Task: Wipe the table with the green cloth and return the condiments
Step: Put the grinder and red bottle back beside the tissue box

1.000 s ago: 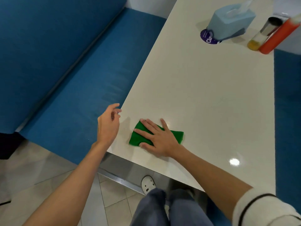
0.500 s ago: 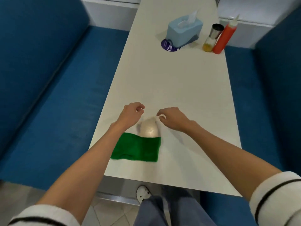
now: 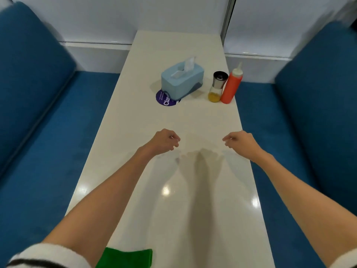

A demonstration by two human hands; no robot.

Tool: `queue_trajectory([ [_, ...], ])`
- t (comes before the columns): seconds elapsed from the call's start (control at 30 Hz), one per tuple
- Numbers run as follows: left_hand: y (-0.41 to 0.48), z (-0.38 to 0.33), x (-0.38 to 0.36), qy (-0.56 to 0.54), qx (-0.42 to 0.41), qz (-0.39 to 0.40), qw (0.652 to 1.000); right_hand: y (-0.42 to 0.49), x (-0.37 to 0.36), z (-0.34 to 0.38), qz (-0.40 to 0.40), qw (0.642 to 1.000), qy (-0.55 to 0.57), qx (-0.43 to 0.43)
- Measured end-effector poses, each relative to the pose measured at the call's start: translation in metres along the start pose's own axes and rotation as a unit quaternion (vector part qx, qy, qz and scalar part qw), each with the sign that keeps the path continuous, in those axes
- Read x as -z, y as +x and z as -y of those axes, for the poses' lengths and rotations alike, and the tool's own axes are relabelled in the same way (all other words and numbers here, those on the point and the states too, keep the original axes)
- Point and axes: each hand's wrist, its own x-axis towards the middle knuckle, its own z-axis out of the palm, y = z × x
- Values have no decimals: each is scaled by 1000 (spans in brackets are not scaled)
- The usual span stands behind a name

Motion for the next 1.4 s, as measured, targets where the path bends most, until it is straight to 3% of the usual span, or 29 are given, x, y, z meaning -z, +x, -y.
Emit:
queue_trajectory([
  [0.17,104,-59,-1,-3,-4,-9,1000,88,41,-19,-73,992,91,-57],
  [0.33,202,-110,-3,-21,-30,-70,997,180,72,-28,-168,952,220,-130],
  [0.63,311,-150,-32,-67,-64,-70,993,272,65,-41,-102,956,271,-55],
  [0.77,326,-152,-43,-105,-98,-44,989,287,55,-42,-148,939,310,-31],
  [0.97,331,-140,-53,-142,-118,-94,978,284,50,-43,-160,940,301,-23],
  [1.17,293,-103,-26,-146,-117,-126,974,255,36,-13,-106,946,306,-3],
  [1.4,212,-20,26,-124,-43,-162,978,216,-16,48,-14,951,309,21],
])
